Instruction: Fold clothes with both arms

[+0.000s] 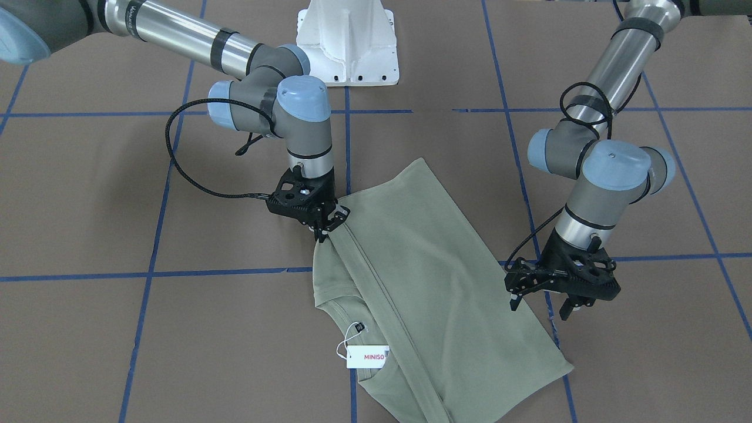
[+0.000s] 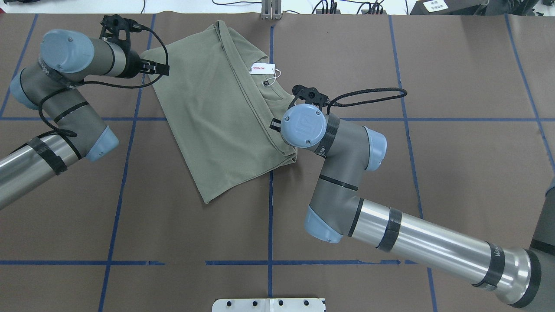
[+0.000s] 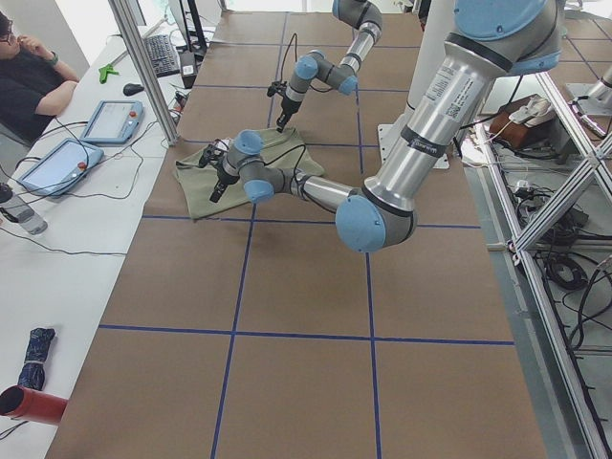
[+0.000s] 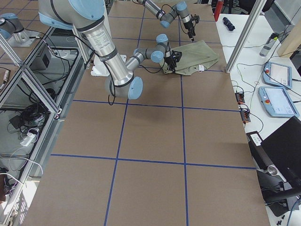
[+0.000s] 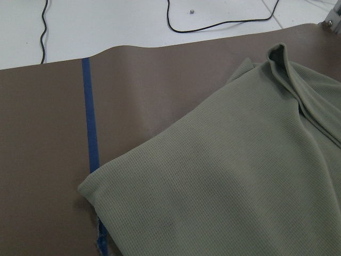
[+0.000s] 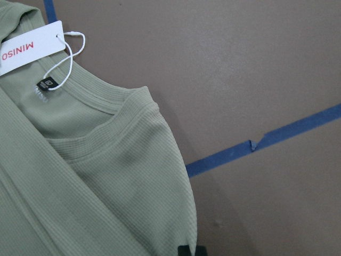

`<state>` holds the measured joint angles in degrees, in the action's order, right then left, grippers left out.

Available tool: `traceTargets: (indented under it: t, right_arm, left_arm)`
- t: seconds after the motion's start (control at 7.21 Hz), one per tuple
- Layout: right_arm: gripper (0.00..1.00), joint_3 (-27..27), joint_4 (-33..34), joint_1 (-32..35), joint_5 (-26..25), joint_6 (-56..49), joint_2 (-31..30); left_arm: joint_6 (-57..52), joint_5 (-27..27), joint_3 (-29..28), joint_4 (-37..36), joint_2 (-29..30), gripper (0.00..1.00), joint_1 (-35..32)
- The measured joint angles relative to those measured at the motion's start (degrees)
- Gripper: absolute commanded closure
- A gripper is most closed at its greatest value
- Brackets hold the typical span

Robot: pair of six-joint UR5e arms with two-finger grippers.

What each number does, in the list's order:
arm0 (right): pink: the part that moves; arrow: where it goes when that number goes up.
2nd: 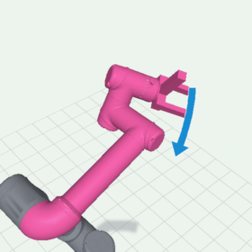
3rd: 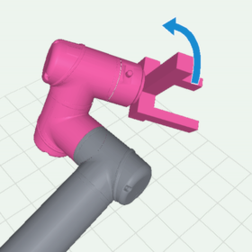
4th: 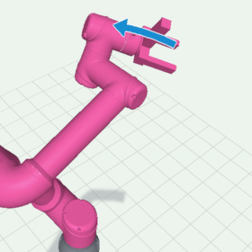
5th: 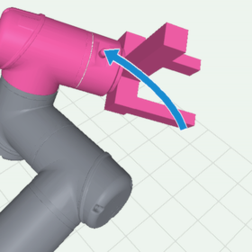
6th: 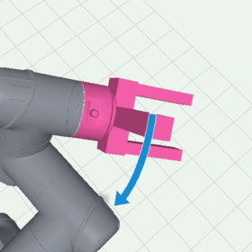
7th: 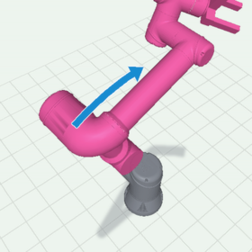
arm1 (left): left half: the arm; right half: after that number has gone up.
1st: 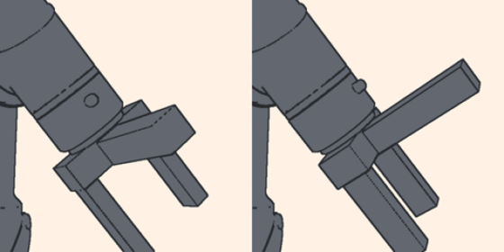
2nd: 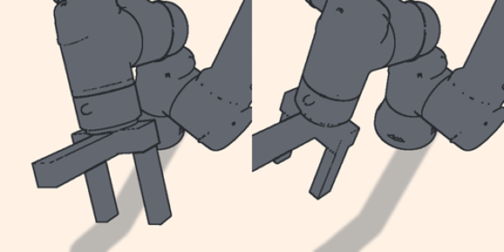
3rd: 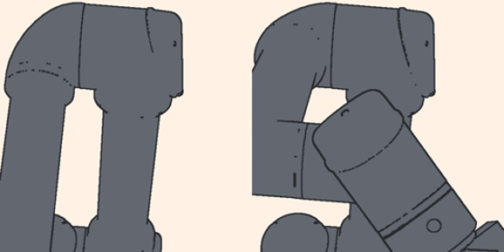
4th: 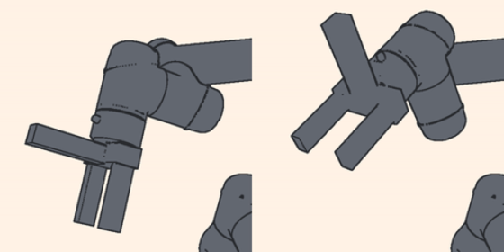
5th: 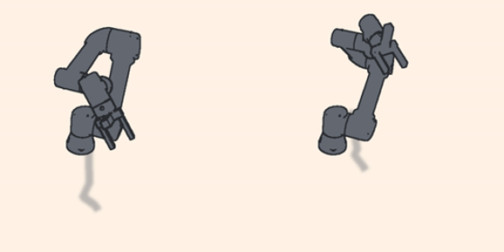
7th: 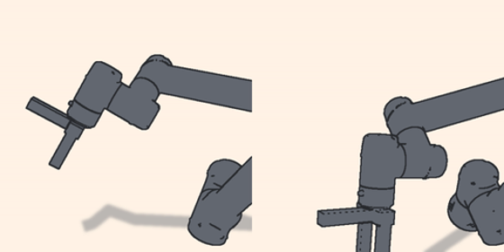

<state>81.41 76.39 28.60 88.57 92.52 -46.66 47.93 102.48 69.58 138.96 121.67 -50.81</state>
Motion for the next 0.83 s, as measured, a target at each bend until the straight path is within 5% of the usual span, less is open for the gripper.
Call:
traceTargets:
  t: [0.55,0.83]
  right_arm:
    - [1.0,22.7,12.2,-9.9,-5.9,4.0,-11.3]
    - [1.0,29.7,14.4,-15.7,-10.4,6.8,-16.5]
  left_arm:
    - [0.2,0.0,0.0,1.1,-0.2,0.0,0.2]
    - [0.3,0.0,0.0,1.3,-0.2,0.0,0.3]
